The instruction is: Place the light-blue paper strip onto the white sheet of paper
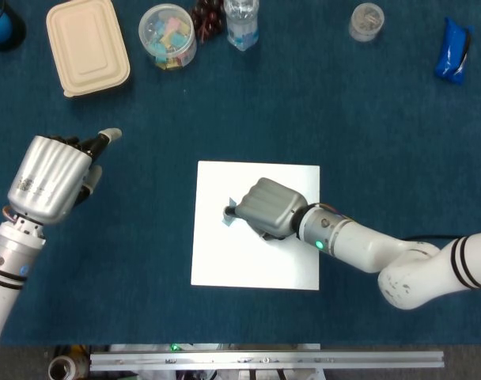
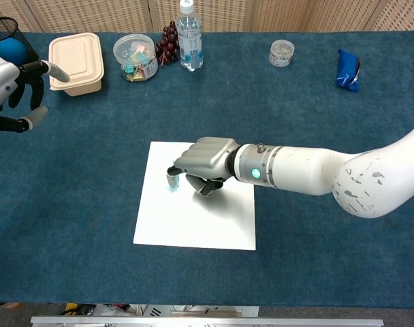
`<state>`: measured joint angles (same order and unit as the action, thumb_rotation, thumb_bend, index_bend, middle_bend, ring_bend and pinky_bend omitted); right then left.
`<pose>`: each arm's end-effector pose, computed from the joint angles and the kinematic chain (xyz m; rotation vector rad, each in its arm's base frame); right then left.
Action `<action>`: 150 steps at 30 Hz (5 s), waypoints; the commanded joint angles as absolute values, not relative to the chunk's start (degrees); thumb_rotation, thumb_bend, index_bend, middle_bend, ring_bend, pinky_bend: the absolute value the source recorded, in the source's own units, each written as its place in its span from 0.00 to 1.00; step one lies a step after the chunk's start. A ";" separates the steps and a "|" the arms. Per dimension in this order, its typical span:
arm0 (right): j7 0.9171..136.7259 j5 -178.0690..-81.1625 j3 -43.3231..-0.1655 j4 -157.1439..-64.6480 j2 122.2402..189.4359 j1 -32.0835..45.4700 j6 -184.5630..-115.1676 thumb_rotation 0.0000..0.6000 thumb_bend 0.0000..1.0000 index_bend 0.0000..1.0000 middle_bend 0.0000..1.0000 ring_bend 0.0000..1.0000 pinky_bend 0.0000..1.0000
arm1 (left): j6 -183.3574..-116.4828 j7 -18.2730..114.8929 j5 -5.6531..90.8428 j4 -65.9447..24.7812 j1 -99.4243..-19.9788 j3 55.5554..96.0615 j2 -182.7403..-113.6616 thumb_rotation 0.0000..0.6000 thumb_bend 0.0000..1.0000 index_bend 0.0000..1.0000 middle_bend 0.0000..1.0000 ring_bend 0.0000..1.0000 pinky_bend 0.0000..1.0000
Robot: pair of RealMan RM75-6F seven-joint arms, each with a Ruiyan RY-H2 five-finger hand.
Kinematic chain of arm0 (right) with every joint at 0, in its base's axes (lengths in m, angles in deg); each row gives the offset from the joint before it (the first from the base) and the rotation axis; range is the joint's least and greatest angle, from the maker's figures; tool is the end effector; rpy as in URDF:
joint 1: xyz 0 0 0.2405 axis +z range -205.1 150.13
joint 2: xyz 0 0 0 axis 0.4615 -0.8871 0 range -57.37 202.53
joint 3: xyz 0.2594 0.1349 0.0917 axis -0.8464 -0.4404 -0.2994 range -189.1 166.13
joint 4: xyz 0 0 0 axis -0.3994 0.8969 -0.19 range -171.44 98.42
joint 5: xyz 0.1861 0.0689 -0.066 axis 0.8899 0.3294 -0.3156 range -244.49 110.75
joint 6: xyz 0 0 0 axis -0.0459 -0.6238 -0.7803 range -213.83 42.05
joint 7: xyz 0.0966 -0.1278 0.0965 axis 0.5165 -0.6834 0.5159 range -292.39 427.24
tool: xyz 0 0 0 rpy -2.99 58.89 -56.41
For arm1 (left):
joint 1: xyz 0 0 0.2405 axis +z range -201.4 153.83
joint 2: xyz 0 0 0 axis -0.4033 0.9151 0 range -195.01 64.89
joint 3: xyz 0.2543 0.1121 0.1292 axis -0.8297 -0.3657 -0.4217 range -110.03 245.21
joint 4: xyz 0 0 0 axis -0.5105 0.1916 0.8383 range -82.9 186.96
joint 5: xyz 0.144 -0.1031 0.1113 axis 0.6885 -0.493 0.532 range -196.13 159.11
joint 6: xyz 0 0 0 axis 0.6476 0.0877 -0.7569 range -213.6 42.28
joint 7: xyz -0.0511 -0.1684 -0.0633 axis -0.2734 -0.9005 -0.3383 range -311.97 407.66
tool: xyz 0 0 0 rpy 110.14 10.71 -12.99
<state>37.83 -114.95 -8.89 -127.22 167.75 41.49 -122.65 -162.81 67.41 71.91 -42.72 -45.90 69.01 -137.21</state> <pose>-0.0604 -0.3437 -0.1552 2.6074 -0.8000 0.5664 -0.2495 0.3049 0.0943 -1.7755 -0.5950 -0.9573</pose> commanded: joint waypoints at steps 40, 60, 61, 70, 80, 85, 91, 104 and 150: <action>36.59 -113.75 -8.37 -126.28 169.41 42.31 -124.06 1.00 1.00 0.26 1.00 1.00 1.00 | -162.32 67.37 72.23 -42.93 -45.01 69.58 -136.71 1.00 0.40 0.27 0.61 0.67 0.76; 36.41 -113.83 -8.44 -127.64 169.25 42.33 -124.33 1.00 1.00 0.26 1.00 1.00 1.00 | -162.17 67.05 72.22 -42.77 -44.83 69.83 -136.65 1.00 0.40 0.27 0.61 0.67 0.76; 36.33 -113.74 -8.41 -127.52 169.35 42.40 -124.26 1.00 1.00 0.26 1.00 1.00 1.00 | -162.15 67.06 72.19 -42.76 -44.81 69.83 -136.63 1.00 0.40 0.27 0.61 0.67 0.76; 36.53 -113.98 -8.56 -127.97 169.09 42.21 -124.87 1.00 1.00 0.26 1.00 1.00 1.00 | -162.20 66.94 72.17 -42.64 -44.69 69.89 -136.58 1.00 0.40 0.27 0.61 0.67 0.76; 36.15 -114.36 -7.25 -129.06 168.02 41.52 -125.13 1.00 1.00 0.26 1.00 1.00 1.00 | -162.04 67.18 72.29 -42.75 -44.73 69.91 -136.72 1.00 0.40 0.27 0.61 0.67 0.76; 35.95 -114.20 -7.25 -129.05 168.06 41.54 -125.17 1.00 1.00 0.26 1.00 1.00 1.00 | -162.07 67.23 72.15 -42.73 -44.65 69.97 -136.69 1.00 0.40 0.27 0.61 0.67 0.76; 36.52 -114.69 -7.86 -129.48 167.55 41.17 -125.72 1.00 1.00 0.26 1.00 1.00 1.00 | -162.05 67.19 72.17 -42.77 -44.61 69.96 -136.65 1.00 0.40 0.27 0.61 0.67 0.76; 34.99 -112.37 -7.50 -127.55 168.75 41.93 -125.11 1.00 1.00 0.26 1.00 1.00 1.00 | -161.92 66.97 72.00 -42.53 -44.52 69.95 -136.63 1.00 0.40 0.27 0.61 0.67 0.76; 46.25 -130.19 -1.75 -141.25 131.43 1.95 -168.74 1.00 0.02 0.24 0.46 0.43 0.63 | -169.55 50.67 65.23 -32.34 -39.35 74.16 -136.49 1.00 0.36 0.24 0.36 0.38 0.46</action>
